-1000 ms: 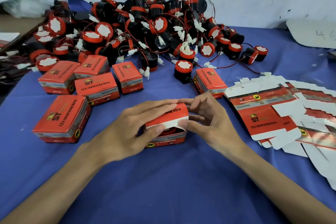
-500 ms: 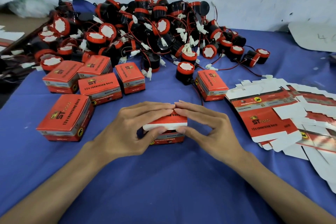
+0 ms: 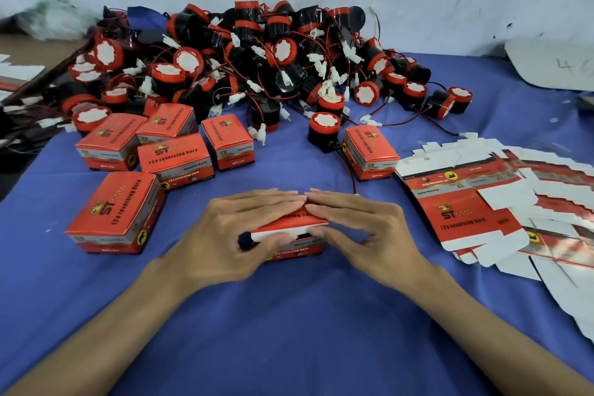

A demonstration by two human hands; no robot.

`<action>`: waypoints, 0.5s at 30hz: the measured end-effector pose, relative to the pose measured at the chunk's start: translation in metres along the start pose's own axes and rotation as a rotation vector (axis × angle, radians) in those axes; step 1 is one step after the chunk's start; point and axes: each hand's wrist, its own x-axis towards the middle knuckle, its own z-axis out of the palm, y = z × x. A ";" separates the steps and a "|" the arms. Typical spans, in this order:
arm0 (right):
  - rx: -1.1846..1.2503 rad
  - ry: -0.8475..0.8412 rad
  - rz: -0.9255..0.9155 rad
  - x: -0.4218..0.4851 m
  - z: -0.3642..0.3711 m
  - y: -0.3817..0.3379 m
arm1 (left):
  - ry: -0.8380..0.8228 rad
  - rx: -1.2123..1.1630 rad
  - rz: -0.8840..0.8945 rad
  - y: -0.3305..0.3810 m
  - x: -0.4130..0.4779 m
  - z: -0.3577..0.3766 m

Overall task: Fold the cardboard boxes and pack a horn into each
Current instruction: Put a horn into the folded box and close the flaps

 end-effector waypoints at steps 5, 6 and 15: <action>0.000 0.022 0.038 -0.001 -0.001 0.000 | -0.162 -0.037 -0.050 -0.003 -0.001 -0.005; -0.009 0.021 0.045 -0.001 -0.002 0.000 | -0.183 -0.030 -0.039 -0.003 0.000 -0.006; -0.247 -0.076 -0.159 -0.001 -0.008 0.000 | -0.207 0.022 0.015 -0.001 0.002 -0.006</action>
